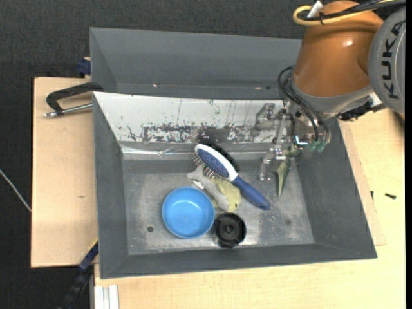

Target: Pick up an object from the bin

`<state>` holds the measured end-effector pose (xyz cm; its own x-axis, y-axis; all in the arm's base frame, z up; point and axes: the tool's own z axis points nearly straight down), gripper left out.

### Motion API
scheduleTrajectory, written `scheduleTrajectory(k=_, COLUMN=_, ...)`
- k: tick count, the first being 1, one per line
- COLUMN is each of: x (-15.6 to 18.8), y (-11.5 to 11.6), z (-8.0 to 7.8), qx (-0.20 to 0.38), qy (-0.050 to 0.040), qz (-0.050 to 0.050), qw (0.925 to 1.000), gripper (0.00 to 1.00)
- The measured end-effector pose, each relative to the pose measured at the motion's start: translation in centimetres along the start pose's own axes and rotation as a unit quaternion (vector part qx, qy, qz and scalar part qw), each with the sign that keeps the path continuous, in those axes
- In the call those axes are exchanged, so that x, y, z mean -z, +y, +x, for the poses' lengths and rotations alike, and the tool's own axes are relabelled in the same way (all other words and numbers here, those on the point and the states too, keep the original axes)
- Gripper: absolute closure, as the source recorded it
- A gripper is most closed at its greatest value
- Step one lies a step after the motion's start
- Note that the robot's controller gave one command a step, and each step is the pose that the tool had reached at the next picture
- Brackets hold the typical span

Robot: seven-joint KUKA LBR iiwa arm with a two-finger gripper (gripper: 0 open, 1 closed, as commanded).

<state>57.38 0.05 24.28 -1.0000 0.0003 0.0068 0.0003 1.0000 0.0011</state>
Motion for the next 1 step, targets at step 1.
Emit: scheduleTrajectory(k=1, x=-17.21, y=-2.12, z=-2.91, qx=0.046, qy=-0.0033, qz=-0.003, qw=0.9989, gripper=0.0)
